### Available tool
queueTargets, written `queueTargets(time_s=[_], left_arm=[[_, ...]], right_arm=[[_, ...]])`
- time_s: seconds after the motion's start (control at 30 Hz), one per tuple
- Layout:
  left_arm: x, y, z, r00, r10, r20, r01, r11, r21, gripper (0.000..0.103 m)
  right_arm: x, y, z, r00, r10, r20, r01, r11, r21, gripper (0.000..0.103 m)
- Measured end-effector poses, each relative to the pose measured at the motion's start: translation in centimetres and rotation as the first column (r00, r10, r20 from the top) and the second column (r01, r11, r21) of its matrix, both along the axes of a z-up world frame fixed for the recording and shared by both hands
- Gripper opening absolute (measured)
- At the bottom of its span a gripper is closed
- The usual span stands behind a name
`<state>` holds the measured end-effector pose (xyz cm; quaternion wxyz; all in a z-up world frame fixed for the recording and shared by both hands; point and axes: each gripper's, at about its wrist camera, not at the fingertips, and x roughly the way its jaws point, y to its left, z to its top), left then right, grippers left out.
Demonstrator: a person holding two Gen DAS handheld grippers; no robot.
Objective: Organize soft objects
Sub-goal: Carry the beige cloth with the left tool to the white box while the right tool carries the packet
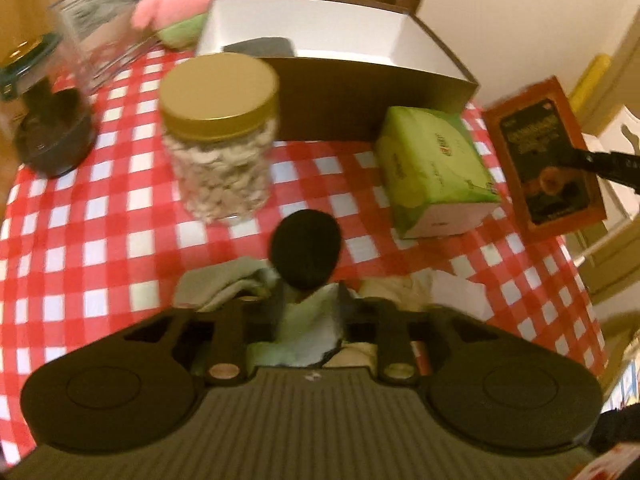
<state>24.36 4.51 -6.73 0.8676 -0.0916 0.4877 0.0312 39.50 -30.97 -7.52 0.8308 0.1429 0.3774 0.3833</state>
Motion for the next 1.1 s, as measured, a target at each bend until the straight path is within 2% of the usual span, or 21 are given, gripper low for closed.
queueTargets(time_s=[0.17, 0.3, 0.43, 0.47, 0.53, 0.63, 0.67, 0.7, 0.8, 0.9, 1.1], left_arm=[[1.1, -3.8, -1.9, 0.989, -0.144, -0.042, 0.144, 0.990, -0.013, 0.035], [1.6, -6.7, -3.9, 0.965, -0.253, -0.073, 0.254, 0.967, 0.003, 0.046], [2.5, -8.4, -6.0, 0.950, -0.287, -0.122, 0.296, 0.954, 0.057, 0.050], [2.6, -8.6, -6.4, 0.947, -0.292, -0.135, 0.304, 0.949, 0.079, 0.053], [2.7, -9.2, -7.2, 0.943, -0.297, -0.152, 0.318, 0.938, 0.136, 0.054], [2.6, -9.5, -7.8, 0.944, -0.295, -0.150, 0.319, 0.930, 0.182, 0.043], [2.6, -9.5, -7.9, 0.945, -0.292, -0.146, 0.316, 0.931, 0.184, 0.036], [2.5, -9.4, -7.8, 0.946, -0.291, -0.142, 0.314, 0.933, 0.178, 0.024], [2.5, -8.9, -7.5, 0.954, -0.271, -0.131, 0.290, 0.944, 0.159, 0.010], [2.3, -7.9, -6.2, 0.967, -0.237, -0.090, 0.248, 0.959, 0.137, 0.009], [1.9, -4.4, -0.9, 0.991, -0.126, 0.041, 0.125, 0.991, 0.040, 0.008]], right_arm=[[-0.1, -0.4, -0.1, 1.000, -0.008, -0.008, 0.008, 1.000, 0.002, 0.000], [-0.2, -0.9, -0.4, 1.000, -0.018, -0.017, 0.018, 1.000, -0.002, 0.000], [-0.5, -1.3, -0.8, 0.999, -0.027, -0.027, 0.026, 1.000, -0.009, 0.000], [-0.6, -1.4, -0.9, 0.999, -0.029, -0.032, 0.028, 1.000, -0.011, 0.000], [-0.8, -1.7, -1.2, 0.999, -0.032, -0.040, 0.032, 0.999, -0.014, 0.000], [-1.0, -2.1, -1.5, 0.998, -0.042, -0.050, 0.041, 0.999, -0.017, 0.000], [-1.0, -2.2, -1.6, 0.998, -0.045, -0.052, 0.045, 0.999, -0.018, 0.000], [-1.0, -2.3, -1.6, 0.997, -0.048, -0.053, 0.048, 0.999, -0.019, 0.000], [-0.9, -2.6, -1.7, 0.997, -0.054, -0.051, 0.053, 0.998, -0.022, 0.000], [-0.6, -2.6, -1.5, 0.998, -0.051, -0.043, 0.051, 0.999, -0.020, 0.000], [0.4, -2.5, -0.7, 0.999, -0.036, -0.021, 0.036, 0.999, -0.005, 0.000]])
